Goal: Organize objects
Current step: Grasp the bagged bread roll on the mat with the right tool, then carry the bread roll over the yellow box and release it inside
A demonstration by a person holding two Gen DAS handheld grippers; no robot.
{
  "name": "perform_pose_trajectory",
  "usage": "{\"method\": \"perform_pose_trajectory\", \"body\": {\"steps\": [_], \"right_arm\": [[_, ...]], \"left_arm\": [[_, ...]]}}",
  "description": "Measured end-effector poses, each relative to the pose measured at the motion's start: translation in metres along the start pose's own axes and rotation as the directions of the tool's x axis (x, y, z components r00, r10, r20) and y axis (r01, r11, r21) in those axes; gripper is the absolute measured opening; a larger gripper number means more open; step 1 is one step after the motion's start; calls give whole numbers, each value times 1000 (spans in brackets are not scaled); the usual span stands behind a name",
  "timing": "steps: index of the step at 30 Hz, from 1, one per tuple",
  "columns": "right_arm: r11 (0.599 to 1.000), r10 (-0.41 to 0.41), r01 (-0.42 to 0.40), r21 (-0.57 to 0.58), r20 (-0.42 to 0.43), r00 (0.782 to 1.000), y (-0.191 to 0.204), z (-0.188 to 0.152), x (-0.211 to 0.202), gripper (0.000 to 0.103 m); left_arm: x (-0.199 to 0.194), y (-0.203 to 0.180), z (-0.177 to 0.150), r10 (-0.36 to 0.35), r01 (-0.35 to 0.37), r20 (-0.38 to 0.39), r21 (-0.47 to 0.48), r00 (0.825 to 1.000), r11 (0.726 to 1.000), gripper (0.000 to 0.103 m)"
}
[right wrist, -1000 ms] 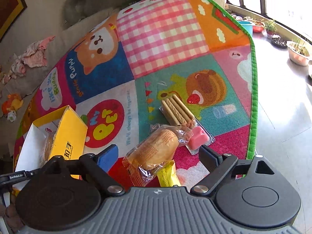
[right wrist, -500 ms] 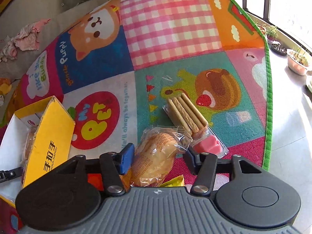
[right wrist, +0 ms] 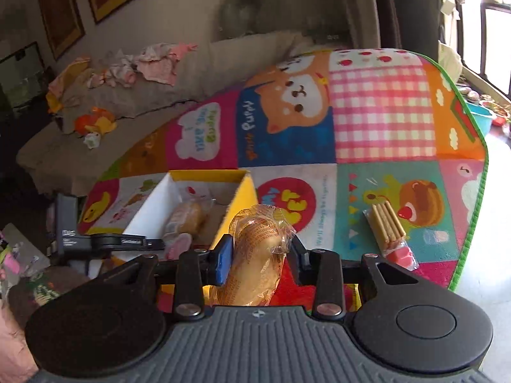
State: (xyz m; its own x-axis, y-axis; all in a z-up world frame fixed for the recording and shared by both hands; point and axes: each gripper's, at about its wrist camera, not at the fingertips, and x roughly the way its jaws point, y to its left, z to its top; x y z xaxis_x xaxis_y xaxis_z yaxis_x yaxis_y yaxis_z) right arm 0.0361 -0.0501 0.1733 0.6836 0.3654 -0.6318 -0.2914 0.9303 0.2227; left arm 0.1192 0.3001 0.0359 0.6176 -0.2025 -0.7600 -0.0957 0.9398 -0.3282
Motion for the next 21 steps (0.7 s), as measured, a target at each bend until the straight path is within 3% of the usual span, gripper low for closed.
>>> {"method": "perform_pose_trajectory", "body": {"steps": [8,21], "right_arm": [[985,127,-113,-131,104,986,47,13,-39,36],[979,177,-157,-126,157,972,77,52,11,36]], "left_arm": [[0,1,-1,-4,4,2,-1,1000,1000,15],[0,2,-1,-12,12,4,-2,1000,1000,15]]}}
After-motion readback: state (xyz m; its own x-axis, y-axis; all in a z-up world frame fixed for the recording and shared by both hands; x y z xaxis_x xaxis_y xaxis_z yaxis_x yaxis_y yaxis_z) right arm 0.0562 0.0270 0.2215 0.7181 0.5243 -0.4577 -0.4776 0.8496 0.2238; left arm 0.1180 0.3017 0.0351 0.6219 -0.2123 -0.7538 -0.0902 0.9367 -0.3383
